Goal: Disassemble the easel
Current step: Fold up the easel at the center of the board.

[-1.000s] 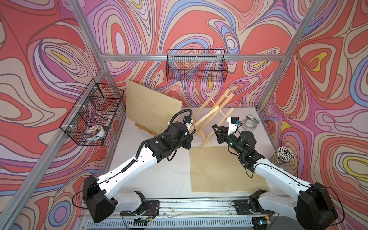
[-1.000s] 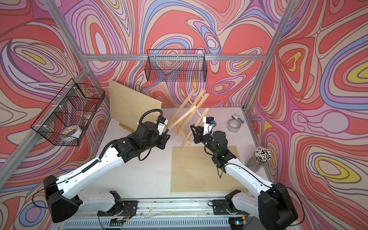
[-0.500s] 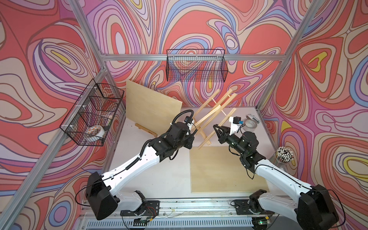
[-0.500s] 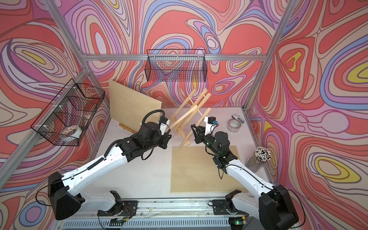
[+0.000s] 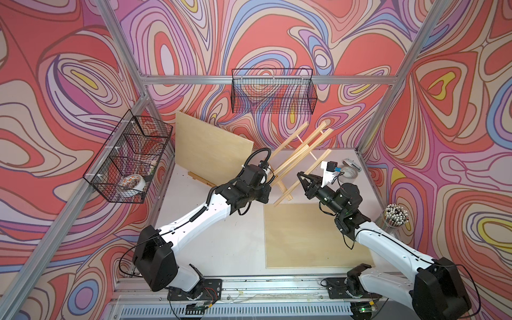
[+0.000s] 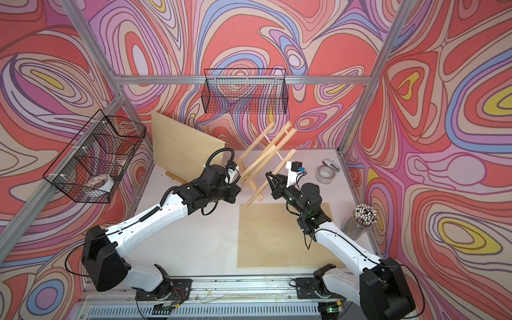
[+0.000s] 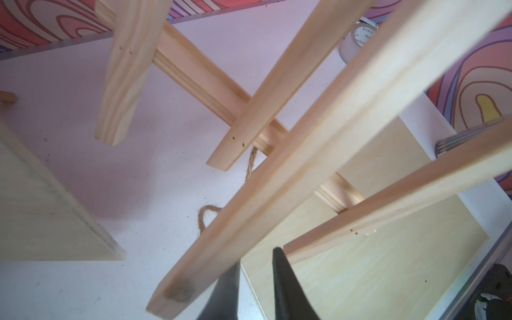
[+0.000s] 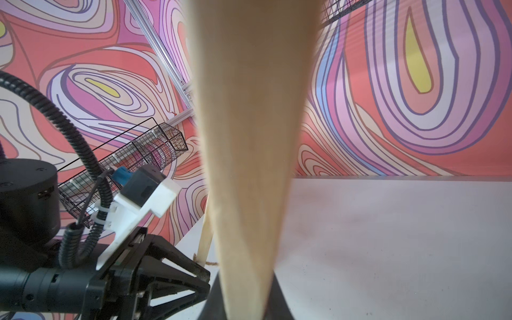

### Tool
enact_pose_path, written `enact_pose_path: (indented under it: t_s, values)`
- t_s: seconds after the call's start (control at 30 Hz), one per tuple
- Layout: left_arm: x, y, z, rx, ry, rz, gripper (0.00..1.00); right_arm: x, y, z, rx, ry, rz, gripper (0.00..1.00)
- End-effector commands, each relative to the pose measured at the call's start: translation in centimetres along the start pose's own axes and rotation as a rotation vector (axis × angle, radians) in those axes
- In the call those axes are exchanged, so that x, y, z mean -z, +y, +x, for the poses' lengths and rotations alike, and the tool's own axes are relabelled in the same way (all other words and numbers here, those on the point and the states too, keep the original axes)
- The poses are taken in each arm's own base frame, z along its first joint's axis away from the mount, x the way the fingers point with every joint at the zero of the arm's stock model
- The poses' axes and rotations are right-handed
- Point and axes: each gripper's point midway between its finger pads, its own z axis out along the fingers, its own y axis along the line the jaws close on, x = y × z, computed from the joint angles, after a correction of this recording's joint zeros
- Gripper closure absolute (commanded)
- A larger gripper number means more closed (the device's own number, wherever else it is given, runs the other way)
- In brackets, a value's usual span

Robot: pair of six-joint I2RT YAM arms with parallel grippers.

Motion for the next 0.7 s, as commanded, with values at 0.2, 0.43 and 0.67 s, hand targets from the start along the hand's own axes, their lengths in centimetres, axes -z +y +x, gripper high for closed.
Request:
enact_pose_path:
  t_s: [0.2,0.43,0.67]
  values:
    - [-0.8,0.3,-0.2,0.02,0.027,-0.009,0.73,0.6,1.8,-2.3,0.019,-0.079,-0.077,1.0]
    - [-1.5,0.8,-0.1,0.016,0.036,-0.037,0.69,0.7,2.2,-2.3,0.018,-0.075,-0.1,1.0]
    - [-2.4,2.1,0.2,0.004,0.061,-0.114,0.69,0.7,2.5,-2.4,0.012,-0.078,-0.124,1.0]
